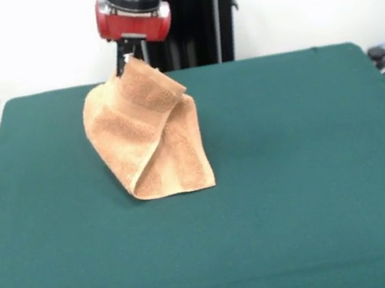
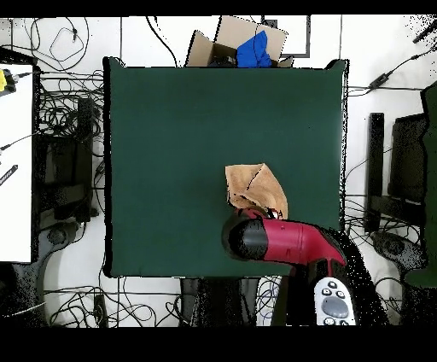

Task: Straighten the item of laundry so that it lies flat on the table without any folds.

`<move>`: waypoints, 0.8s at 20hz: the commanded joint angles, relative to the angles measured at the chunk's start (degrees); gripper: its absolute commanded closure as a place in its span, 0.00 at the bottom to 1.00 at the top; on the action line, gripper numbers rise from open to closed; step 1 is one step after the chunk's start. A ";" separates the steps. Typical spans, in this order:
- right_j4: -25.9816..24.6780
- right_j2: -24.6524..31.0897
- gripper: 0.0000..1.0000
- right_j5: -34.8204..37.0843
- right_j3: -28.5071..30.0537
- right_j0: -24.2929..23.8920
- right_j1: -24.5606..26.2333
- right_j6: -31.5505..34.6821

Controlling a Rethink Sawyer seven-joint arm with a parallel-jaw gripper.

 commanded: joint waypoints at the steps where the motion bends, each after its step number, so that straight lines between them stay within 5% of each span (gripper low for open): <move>1: 0.34 0.37 1.00 -3.71 1.84 0.39 2.61 10.24; 2: 0.22 0.10 1.00 -4.18 1.84 0.55 2.87 10.37; 3: 0.13 0.28 0.00 -4.76 1.94 0.35 2.96 9.99; 16: 1.10 2.14 0.00 -6.26 3.08 -1.13 3.51 9.92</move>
